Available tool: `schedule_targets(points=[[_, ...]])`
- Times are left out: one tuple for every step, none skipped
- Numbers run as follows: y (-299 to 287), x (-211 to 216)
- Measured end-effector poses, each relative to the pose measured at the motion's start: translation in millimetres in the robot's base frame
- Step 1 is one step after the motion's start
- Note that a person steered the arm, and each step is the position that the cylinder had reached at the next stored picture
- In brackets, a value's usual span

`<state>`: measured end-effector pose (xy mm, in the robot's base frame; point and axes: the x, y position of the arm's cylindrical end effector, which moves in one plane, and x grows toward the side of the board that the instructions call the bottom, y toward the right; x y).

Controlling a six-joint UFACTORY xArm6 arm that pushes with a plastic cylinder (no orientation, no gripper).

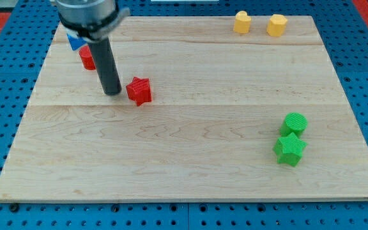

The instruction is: Push the red circle to the red star

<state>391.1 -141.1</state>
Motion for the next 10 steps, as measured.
schedule_targets(points=[[45,-2],[80,72],[83,151],[65,105],[145,79],[164,129],[136,153],[117,132],[137,3],[61,-76]])
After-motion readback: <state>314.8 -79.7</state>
